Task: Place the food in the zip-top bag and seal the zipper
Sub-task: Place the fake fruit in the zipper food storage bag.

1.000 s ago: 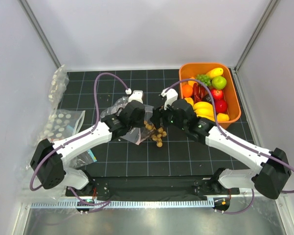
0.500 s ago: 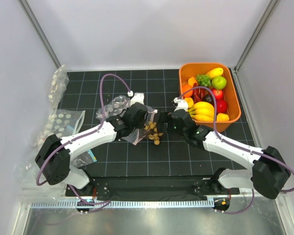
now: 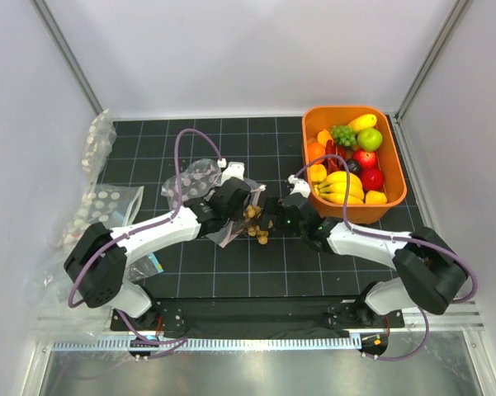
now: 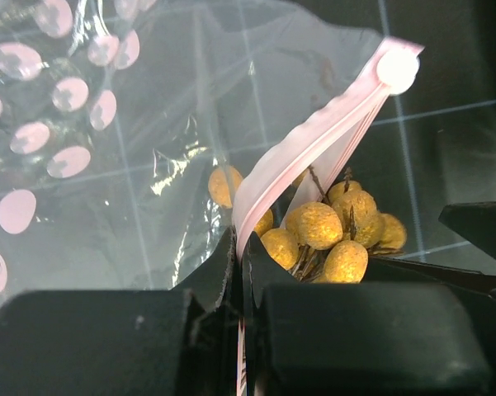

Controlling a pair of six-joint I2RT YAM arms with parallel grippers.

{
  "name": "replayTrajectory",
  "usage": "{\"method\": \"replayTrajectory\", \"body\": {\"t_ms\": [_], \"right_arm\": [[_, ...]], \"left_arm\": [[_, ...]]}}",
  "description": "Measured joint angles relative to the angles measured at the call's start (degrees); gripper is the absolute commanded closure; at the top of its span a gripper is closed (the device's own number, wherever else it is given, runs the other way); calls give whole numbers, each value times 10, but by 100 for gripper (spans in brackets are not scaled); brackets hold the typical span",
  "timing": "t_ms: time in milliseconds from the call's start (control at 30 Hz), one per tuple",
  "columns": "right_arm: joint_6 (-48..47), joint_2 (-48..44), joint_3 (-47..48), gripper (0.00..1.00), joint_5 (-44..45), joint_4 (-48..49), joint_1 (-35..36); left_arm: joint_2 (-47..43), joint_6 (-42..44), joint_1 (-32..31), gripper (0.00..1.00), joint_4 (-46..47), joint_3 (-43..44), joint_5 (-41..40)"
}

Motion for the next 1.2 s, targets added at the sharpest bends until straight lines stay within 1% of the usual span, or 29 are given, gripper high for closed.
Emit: {"method": "replayTrajectory", "body": {"t_ms": [200, 300, 333, 400, 433, 500, 533, 600, 667, 700, 733, 800, 833, 933, 1033, 1200], "right_arm": [[5, 73, 8, 1, -27, 47, 0], [6, 107, 25, 10, -42, 73, 0], [6, 116, 30, 17, -48, 83, 0], [6, 128, 31, 25, -62, 95, 0], [7, 131, 31, 35, -67, 99, 0], [6, 131, 31, 44, -78, 105, 0], [6, 131, 31, 54, -81, 110, 0], [5, 129, 30, 65, -88, 117, 0], [6, 121, 27, 80, -93, 124, 0], [7, 114, 26, 80, -95, 125, 0], [7, 108, 25, 86, -95, 128, 0], [6, 96, 22, 90, -96, 128, 0], [5, 90, 19, 94, -96, 128, 0], [-5, 74, 15, 98, -95, 126, 2], [-23, 57, 15, 98, -88, 119, 9], [-56, 22, 15, 98, -50, 97, 47]], "left_arm": [[35, -4, 0, 100, 1, -1, 7], [52, -12, 0, 100, 0, -1, 26], [57, -15, 0, 100, 0, -1, 33], [63, -17, 0, 100, -2, -2, 42], [63, -18, 0, 100, -3, -2, 44], [63, -20, 0, 100, -3, -3, 47], [63, -20, 0, 100, -3, -3, 47], [63, -22, 0, 100, -3, -5, 48], [62, -27, 0, 100, -2, -5, 49], [62, -29, 0, 100, -2, -5, 49], [62, -30, 0, 100, -3, -5, 50], [62, -31, 0, 100, -3, -5, 53], [62, -32, 0, 100, -3, -6, 55], [57, -33, 0, 100, -4, -6, 63], [40, -33, 0, 100, -9, -6, 73], [-1, -32, -3, 100, -16, -6, 83]]}}
